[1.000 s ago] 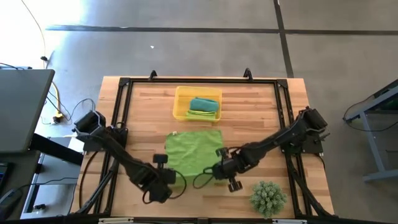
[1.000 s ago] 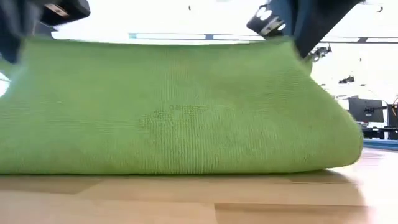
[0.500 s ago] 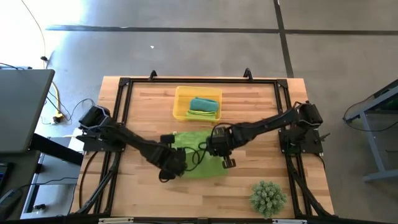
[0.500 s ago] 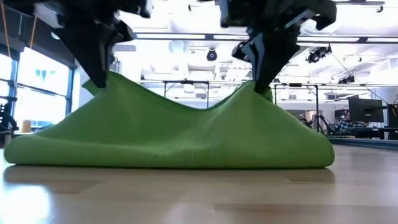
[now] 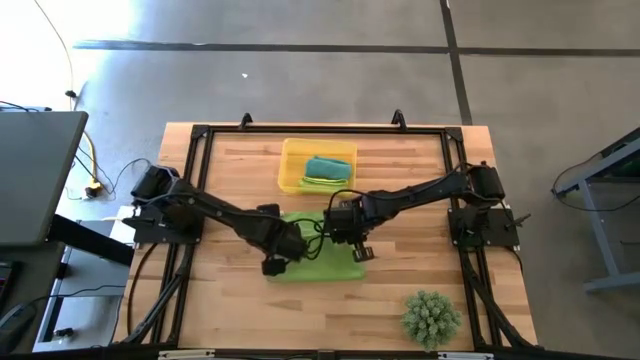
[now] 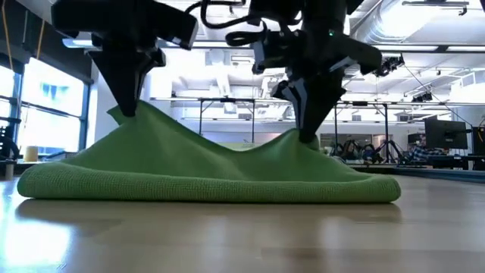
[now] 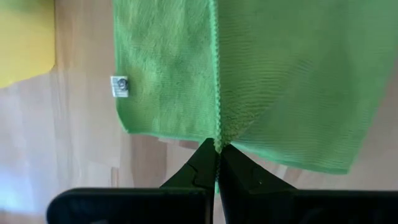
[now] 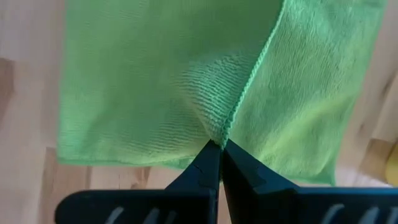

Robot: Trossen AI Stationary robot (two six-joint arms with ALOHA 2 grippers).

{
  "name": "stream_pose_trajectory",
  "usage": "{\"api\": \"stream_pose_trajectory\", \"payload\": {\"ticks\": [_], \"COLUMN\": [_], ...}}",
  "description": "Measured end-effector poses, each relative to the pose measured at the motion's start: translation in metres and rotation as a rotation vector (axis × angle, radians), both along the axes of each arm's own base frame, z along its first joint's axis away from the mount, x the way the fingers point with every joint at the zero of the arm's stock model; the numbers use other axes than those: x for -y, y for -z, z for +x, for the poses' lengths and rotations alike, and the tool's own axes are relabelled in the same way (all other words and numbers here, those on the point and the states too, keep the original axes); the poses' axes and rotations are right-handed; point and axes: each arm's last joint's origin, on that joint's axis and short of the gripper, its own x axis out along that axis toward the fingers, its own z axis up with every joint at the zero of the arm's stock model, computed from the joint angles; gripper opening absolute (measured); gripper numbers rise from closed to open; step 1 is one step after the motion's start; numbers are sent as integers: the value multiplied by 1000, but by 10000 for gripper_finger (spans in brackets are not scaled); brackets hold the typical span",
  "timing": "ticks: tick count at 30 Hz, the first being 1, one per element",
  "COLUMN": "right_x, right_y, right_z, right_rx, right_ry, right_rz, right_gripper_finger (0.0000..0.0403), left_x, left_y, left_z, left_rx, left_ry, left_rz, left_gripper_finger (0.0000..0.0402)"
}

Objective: Roll microfiber towels into tight, uniform cylinder then place into a basket
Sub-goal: Roll the green microfiber towel

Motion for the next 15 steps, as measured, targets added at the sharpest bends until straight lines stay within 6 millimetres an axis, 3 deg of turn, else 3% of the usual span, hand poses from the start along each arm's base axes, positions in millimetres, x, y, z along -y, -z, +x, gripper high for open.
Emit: {"api": "stream_pose_trajectory", "payload": {"ticks": [6,15], "right_x": [5,22], "right_y": [0,1], "right_z": [1,-2], "right_rx": [6,-32], "right_ry": [-23,44], "right_rz": [-18,-97], "right_gripper_finger": [0,0], "left_x": [-12,-25], "left_y": [12,21], "left_z": [6,8], "left_rx": [-46,-101], "left_ry": [-12,14], "left_rz": [15,175], "left_gripper_finger": [0,0]}}
